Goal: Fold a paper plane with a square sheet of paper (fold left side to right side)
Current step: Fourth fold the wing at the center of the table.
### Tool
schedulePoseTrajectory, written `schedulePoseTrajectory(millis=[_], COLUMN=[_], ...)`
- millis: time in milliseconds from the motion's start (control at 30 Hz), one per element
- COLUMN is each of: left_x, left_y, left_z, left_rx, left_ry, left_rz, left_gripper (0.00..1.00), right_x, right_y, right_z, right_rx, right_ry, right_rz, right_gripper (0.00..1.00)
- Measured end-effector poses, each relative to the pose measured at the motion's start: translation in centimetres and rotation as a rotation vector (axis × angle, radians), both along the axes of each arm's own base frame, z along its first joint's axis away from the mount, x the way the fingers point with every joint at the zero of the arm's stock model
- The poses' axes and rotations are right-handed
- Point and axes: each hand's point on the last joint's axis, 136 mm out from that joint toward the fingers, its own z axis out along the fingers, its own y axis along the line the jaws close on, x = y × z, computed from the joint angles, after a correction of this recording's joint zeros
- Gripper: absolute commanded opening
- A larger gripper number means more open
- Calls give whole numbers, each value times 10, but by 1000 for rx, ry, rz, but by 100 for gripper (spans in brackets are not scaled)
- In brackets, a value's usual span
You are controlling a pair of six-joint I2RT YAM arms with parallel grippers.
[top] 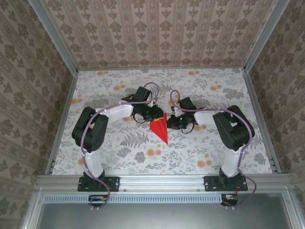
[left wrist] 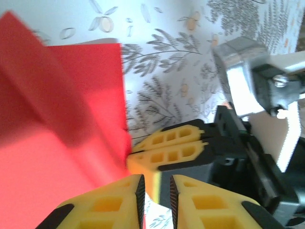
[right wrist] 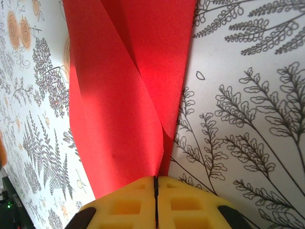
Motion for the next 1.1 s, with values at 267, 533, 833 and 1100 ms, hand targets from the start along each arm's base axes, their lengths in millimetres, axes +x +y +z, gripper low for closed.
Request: schedulePoseTrajectory(millis=[267, 533, 833, 1100], left_x=[-1, -2, -7, -9], left_y=[-11, -6, 3, 8], left_z=[-32, -40, -53, -59], left_rx=[20, 47, 82, 93], left_ry=[56, 74, 88, 96], left_rz=[-26, -19, -6, 1], left_gripper=[21, 21, 20, 19], right_x=[0, 0, 0, 0], right_y=[0, 1, 1, 1], right_z=[0, 1, 0, 1], right_rx=[-11, -24, -35, -40], right_ry=[-1, 2, -6, -6], right_rz=[2, 7, 17, 19], right_gripper=[8, 8, 9, 12])
